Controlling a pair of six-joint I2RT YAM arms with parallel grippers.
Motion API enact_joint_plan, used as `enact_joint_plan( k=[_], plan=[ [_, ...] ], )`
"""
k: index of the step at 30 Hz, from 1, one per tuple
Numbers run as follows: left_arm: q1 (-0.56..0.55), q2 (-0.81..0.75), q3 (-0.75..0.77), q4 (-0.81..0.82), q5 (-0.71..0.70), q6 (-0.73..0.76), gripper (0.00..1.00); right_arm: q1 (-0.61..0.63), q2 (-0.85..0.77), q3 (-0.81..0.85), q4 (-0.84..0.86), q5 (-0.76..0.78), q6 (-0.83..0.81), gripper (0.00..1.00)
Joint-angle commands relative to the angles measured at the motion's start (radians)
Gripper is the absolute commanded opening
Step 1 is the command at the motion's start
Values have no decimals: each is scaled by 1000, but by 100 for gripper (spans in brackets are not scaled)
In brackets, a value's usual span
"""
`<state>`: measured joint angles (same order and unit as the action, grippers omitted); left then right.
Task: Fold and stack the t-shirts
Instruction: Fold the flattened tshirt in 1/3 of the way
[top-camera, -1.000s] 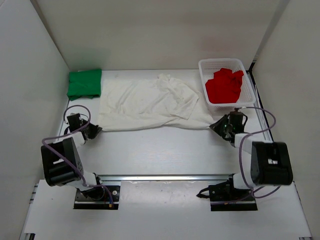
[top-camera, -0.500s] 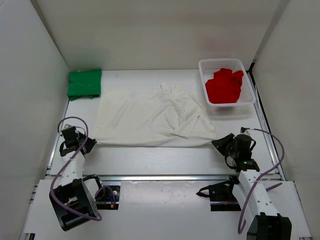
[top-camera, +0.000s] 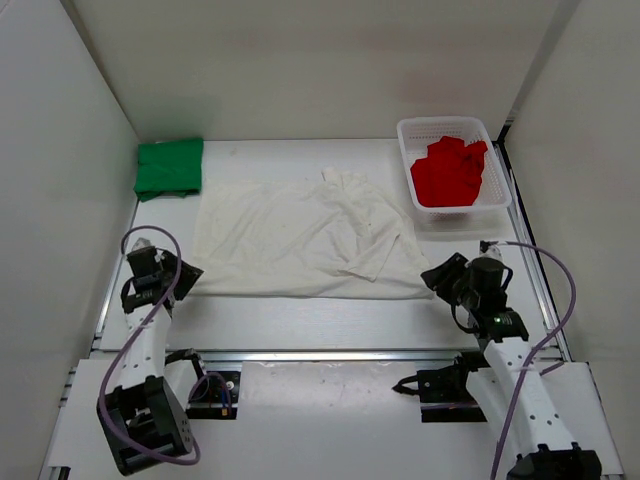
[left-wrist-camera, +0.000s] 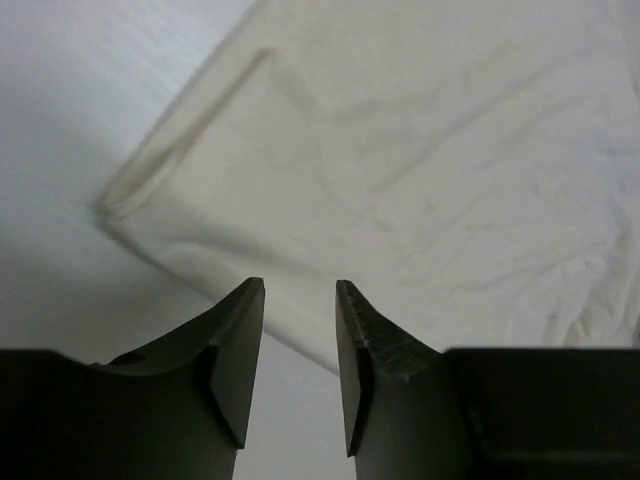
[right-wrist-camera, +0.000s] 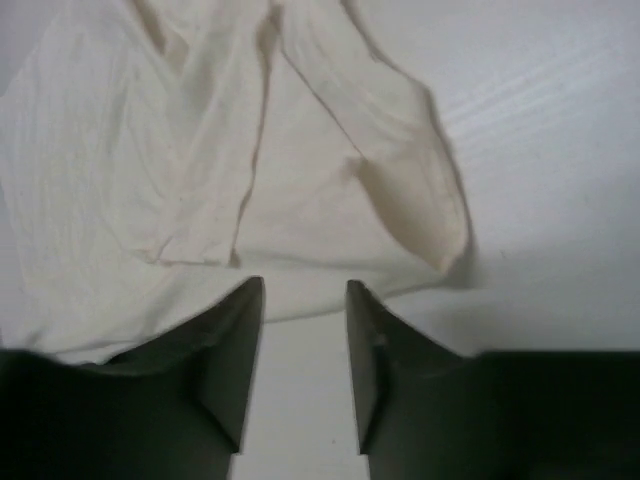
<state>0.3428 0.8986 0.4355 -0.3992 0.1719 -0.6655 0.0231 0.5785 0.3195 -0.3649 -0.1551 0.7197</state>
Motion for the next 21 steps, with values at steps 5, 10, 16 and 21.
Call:
enact_joint_plan(
  k=[5,10,16,21],
  plan=[
    [-532,-7,31,230,-93,-52,38,306,350,108,228,51,-35,7],
    [-800,83,-12,416,-108,-91,40,391,564,178,360,13,-49,20],
    [-832,249,-37,540,-52,-94,38,407,695,181,470,-26,-43,34],
    [-881,313,-34,563,-92,-69,37,396,756,193,506,-54,-40,31]
  ],
)
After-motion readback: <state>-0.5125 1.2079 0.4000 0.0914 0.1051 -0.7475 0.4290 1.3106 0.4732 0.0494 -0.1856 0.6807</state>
